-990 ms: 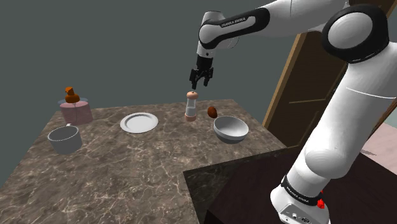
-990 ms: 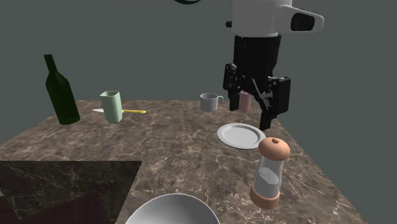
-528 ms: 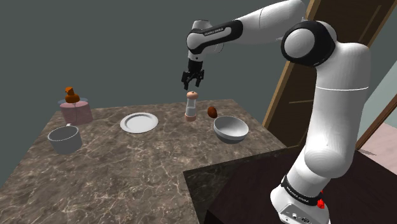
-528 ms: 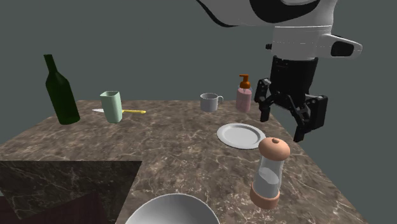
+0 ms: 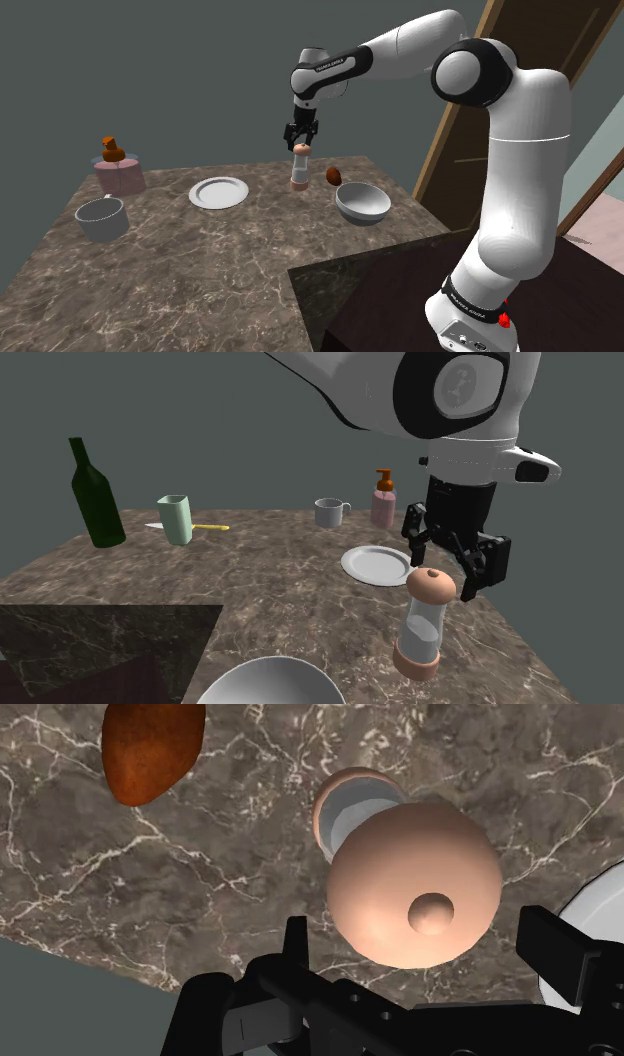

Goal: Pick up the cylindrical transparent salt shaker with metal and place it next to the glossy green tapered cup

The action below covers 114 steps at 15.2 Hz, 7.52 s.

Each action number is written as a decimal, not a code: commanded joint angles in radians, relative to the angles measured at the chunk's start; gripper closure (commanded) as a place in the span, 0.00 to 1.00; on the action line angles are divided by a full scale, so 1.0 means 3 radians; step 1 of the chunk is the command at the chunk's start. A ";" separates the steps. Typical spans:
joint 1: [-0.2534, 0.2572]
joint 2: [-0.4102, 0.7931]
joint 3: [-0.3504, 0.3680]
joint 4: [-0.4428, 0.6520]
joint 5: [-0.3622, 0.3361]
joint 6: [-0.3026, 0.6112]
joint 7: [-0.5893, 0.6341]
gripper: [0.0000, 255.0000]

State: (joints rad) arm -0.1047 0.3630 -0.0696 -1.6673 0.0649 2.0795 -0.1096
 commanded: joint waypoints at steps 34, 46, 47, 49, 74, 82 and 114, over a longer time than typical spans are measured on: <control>-0.0002 -0.0122 -0.0008 0.0552 -0.0023 -0.0671 0.0035 1.00; -0.0012 -0.0092 -0.0011 0.1134 -0.0027 -0.1223 0.0054 1.00; -0.0014 -0.0083 -0.0011 0.1193 -0.0026 -0.1272 0.0055 1.00; -0.0017 -0.0061 -0.0012 0.1316 -0.0025 -0.1373 0.0058 1.00; 0.0147 -0.0078 0.0038 0.2098 -0.0052 -0.2166 0.0307 0.00; 0.0196 -0.0607 -0.0003 0.0455 -0.0142 -0.1112 0.0568 0.00; 0.0205 -0.0269 -0.0084 -0.1496 -0.0236 0.1018 0.1214 0.00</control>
State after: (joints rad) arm -0.0434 0.2820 -0.0948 -2.1163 -0.0059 2.3847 0.2544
